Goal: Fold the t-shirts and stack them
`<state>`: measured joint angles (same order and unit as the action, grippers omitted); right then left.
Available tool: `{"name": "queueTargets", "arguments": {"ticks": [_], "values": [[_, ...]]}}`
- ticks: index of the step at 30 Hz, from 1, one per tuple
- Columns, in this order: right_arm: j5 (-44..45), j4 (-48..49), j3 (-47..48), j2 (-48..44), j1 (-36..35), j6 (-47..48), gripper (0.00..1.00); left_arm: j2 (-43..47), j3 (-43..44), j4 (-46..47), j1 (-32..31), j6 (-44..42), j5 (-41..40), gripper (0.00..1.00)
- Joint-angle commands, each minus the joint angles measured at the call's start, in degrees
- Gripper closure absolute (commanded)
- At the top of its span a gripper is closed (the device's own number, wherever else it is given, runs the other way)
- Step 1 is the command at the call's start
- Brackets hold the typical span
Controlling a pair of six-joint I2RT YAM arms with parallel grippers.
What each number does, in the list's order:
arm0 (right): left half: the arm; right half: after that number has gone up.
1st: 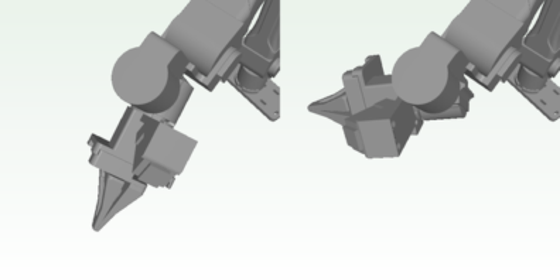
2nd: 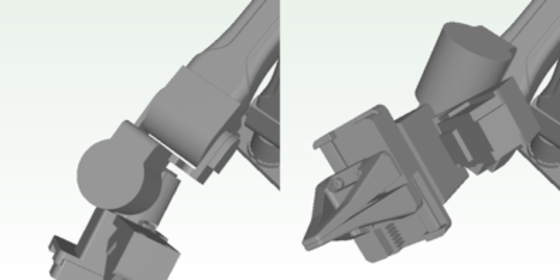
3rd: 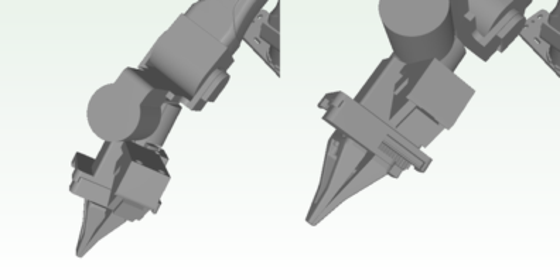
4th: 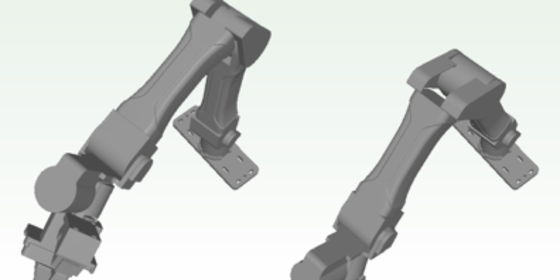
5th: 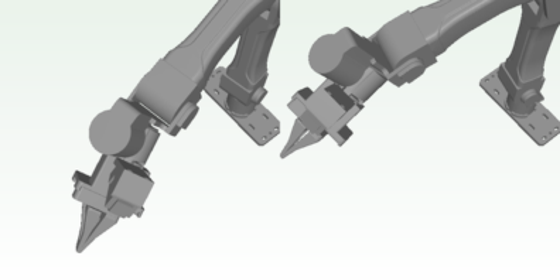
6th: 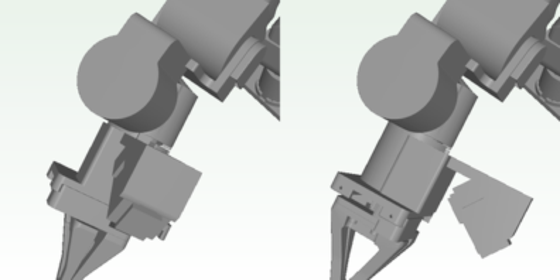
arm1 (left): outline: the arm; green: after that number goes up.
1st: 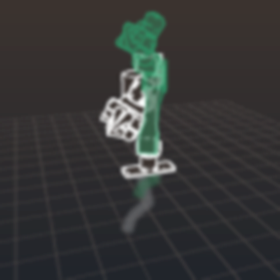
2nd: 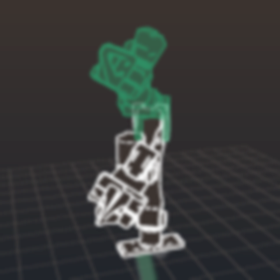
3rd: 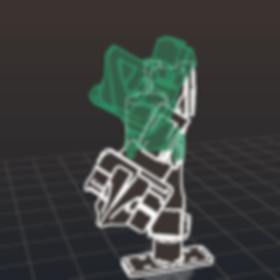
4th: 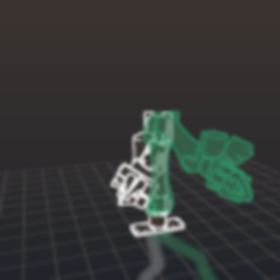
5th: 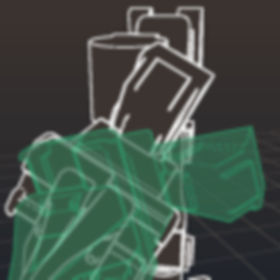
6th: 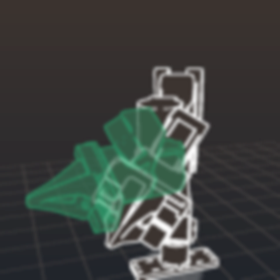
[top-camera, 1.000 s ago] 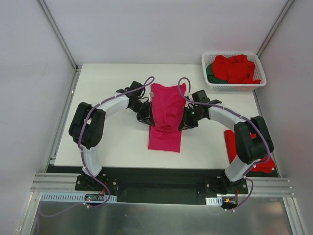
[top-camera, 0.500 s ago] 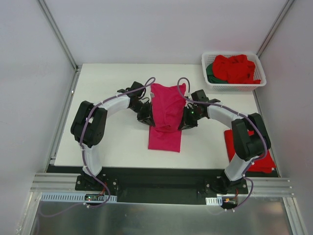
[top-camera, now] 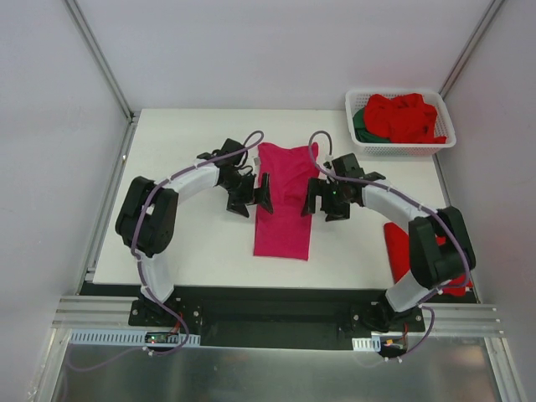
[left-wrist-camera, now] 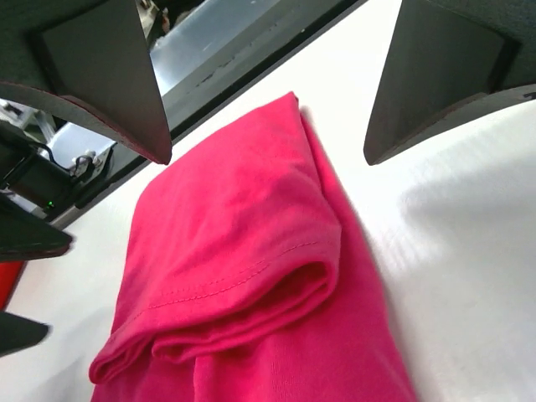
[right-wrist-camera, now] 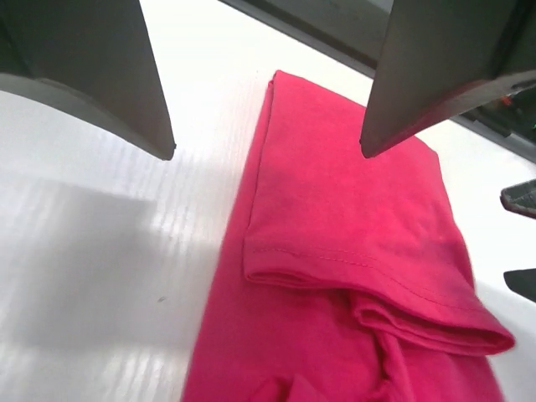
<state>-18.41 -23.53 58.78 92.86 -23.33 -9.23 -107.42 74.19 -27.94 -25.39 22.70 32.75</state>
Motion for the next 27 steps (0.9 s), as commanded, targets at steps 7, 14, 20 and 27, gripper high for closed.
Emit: {"name": "queueTargets", "arguments": {"ticks": [7, 14, 20, 27], "values": [[4.4, 8.1, -4.0, -13.1, -2.7, 1.3, 0.04, 11.7, -3.3, -0.8, -0.1, -2.0, -5.1, 0.01], [7.1, 8.0, -9.4, -13.5, -5.7, -0.9, 0.02, 12.7, -7.6, -0.6, -2.4, 0.4, -6.4, 0.01], [6.6, 16.0, -19.5, -16.7, -6.8, -6.2, 0.01, 18.7, -19.4, 7.7, -3.2, 5.8, -5.5, 0.01], [5.1, 19.3, -24.7, -23.1, -6.7, -7.5, 0.01, 25.9, -29.3, 18.9, -3.0, 9.5, -2.1, 0.01]]}}
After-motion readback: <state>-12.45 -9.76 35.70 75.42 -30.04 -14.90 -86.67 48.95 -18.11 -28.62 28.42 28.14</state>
